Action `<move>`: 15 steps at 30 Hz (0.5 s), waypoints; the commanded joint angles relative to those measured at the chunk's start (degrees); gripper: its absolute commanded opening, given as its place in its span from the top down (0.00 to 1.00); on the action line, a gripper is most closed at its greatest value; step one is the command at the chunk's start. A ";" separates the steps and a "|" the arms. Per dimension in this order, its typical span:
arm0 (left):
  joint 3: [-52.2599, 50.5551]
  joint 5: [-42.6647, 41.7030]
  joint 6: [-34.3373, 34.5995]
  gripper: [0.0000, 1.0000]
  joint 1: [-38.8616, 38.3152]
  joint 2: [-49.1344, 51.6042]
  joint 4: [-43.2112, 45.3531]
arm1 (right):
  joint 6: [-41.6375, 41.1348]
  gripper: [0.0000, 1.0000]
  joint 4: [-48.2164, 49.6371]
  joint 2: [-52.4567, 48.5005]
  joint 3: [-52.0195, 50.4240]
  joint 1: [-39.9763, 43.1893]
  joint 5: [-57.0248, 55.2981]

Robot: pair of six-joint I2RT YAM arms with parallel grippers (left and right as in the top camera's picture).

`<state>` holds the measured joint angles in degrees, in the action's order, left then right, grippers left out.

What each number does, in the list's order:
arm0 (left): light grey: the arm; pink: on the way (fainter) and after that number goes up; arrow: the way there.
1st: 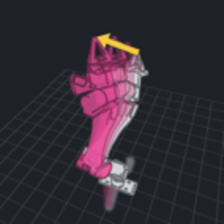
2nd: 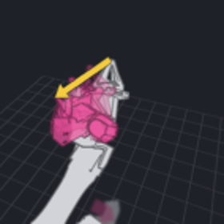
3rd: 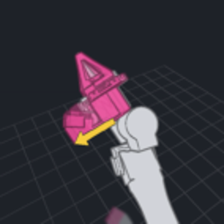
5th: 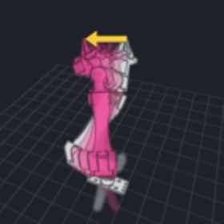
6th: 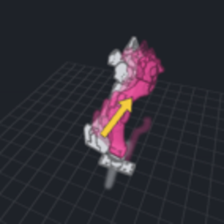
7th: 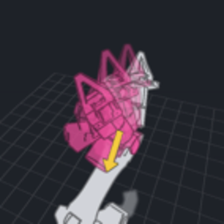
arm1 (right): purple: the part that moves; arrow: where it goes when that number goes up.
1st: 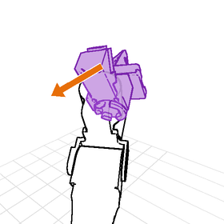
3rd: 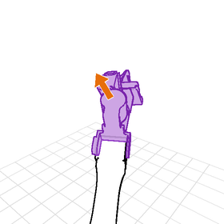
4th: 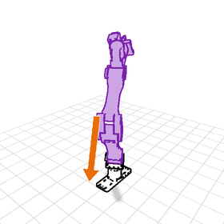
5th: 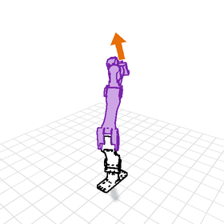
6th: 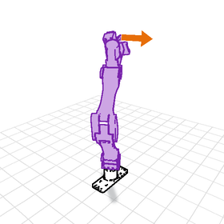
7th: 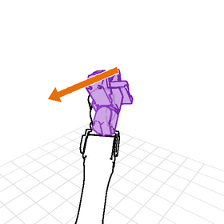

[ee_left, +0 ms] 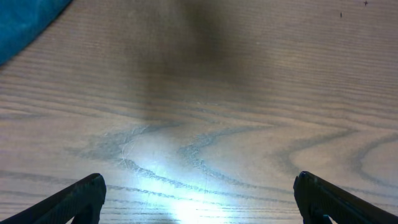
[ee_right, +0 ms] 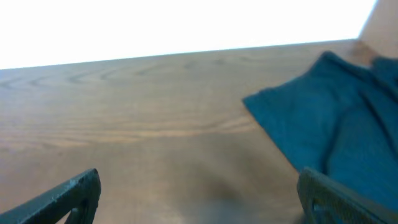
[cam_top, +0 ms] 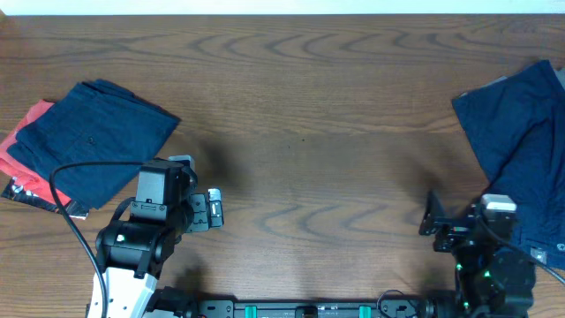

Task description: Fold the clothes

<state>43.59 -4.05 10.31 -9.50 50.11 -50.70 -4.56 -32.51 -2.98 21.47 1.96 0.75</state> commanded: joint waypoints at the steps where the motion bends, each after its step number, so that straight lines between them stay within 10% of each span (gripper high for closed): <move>1: -0.26 0.68 0.04 0.02 0.15 0.00 0.02 | 1.92 0.01 6.73 2.69 -5.33 -1.29 0.98; 15: -0.26 0.68 0.04 0.02 0.15 0.00 0.02 | 7.48 0.01 36.68 2.71 -21.18 -1.29 0.76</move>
<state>43.59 -4.05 10.31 -9.50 50.15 -50.70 0.71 4.34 -0.62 1.69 1.26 1.50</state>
